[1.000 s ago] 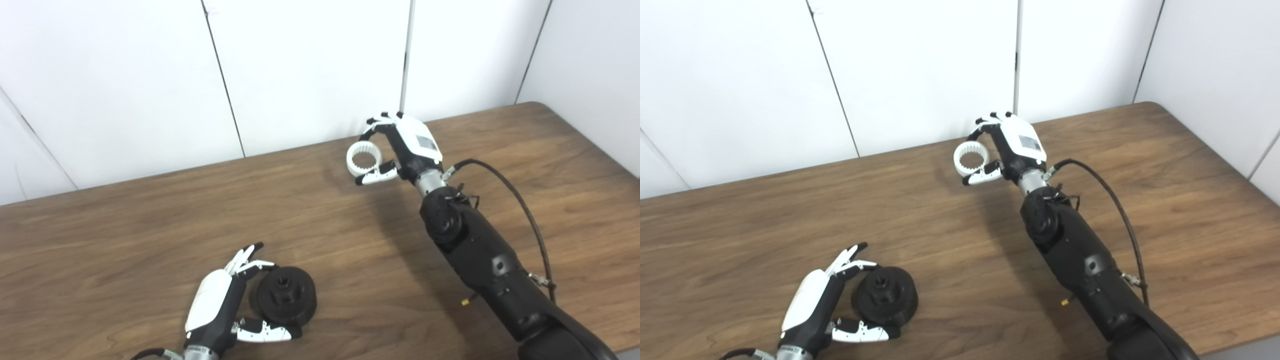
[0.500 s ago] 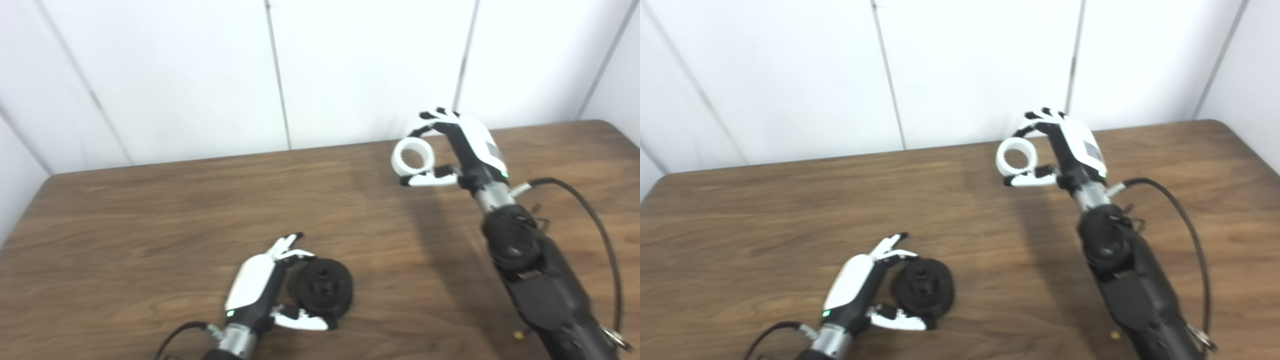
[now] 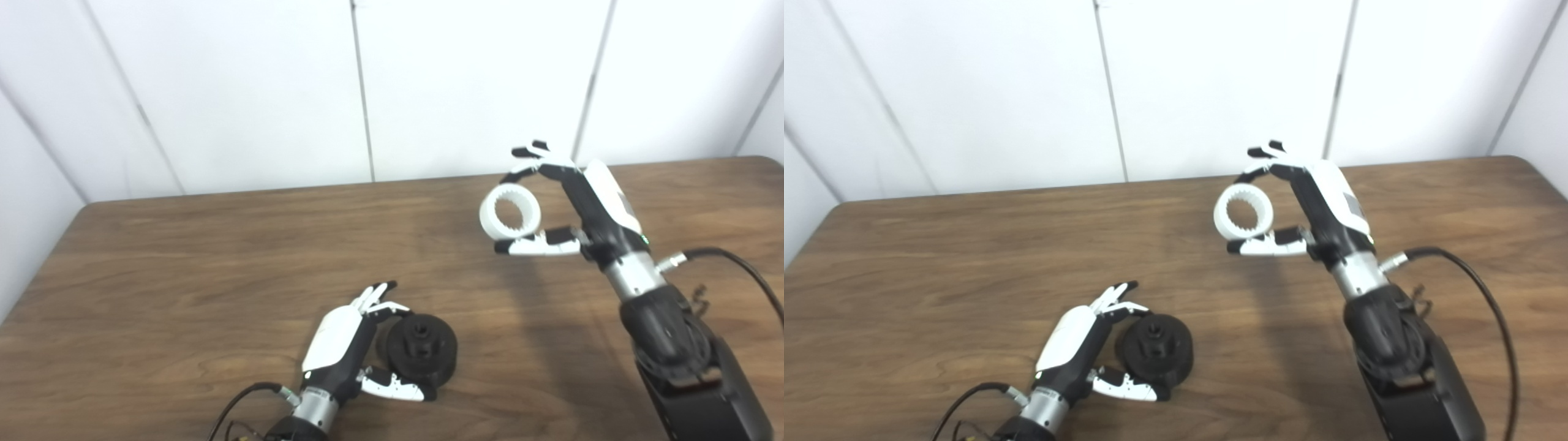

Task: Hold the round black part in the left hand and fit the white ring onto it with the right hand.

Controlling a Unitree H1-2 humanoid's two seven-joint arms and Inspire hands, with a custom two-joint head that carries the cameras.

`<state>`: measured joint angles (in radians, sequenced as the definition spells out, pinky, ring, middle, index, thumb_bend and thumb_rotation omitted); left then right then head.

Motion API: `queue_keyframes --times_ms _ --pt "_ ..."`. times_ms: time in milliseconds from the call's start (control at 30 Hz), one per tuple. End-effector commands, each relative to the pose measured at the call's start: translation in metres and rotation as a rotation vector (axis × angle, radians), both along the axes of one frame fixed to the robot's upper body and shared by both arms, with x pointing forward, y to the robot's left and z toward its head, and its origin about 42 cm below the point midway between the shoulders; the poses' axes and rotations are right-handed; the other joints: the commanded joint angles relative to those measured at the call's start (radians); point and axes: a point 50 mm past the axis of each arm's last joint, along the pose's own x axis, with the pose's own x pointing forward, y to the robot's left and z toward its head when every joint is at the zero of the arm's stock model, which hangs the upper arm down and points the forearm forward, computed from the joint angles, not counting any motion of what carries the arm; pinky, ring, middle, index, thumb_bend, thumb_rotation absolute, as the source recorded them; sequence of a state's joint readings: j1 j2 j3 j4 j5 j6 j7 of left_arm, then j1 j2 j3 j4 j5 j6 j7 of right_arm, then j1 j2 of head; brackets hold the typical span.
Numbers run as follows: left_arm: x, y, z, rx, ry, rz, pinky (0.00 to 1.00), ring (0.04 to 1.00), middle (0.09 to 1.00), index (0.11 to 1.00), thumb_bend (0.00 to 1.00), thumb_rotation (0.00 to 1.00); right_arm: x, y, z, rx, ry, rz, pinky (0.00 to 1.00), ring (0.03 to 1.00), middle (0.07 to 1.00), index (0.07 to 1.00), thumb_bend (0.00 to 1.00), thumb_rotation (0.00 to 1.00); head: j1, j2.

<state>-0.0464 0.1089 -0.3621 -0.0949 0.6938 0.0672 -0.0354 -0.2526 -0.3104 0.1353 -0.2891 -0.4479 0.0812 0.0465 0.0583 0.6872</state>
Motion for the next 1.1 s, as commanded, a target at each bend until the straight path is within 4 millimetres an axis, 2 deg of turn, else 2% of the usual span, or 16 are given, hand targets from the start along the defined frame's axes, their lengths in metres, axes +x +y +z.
queue_keyframes --times_ms 0,233,367,567,833,1067 --pt "0.002 -0.004 -0.004 0.025 0.022 -0.009 0.94 0.982 0.965 0.613 0.96 0.29 -0.008 0.008 0.016 0.023 -0.066 0.050 0.85 0.927 0.831 0.479 0.52 0.14 0.002 0.002" --pt "0.003 -0.006 -0.003 0.024 0.024 -0.010 0.95 0.988 0.970 0.617 0.97 0.31 -0.037 0.021 0.002 0.006 -0.007 0.131 0.86 0.922 0.836 0.480 0.52 0.14 0.016 0.008" --pt "0.004 -0.006 -0.003 0.023 0.018 -0.011 0.94 0.984 0.968 0.615 0.97 0.31 -0.044 0.026 -0.002 0.004 0.026 0.169 0.85 0.923 0.841 0.480 0.52 0.15 0.018 0.010" --pt "0.005 -0.007 -0.001 0.023 0.023 -0.009 0.94 0.985 0.970 0.617 0.98 0.32 -0.056 0.038 -0.010 -0.007 0.073 0.239 0.92 0.920 0.838 0.481 0.52 0.15 0.024 0.021" --pt "0.005 -0.011 -0.001 0.032 0.025 -0.014 0.95 0.988 0.974 0.620 0.97 0.34 -0.066 0.050 -0.023 -0.028 0.115 0.291 0.99 0.923 0.834 0.480 0.53 0.15 0.052 0.029" --pt "0.005 -0.019 0.000 0.036 0.036 -0.016 0.97 1.000 0.979 0.623 0.96 0.35 -0.068 0.053 -0.031 -0.035 0.144 0.312 1.00 0.930 0.844 0.481 0.52 0.15 0.096 0.034"
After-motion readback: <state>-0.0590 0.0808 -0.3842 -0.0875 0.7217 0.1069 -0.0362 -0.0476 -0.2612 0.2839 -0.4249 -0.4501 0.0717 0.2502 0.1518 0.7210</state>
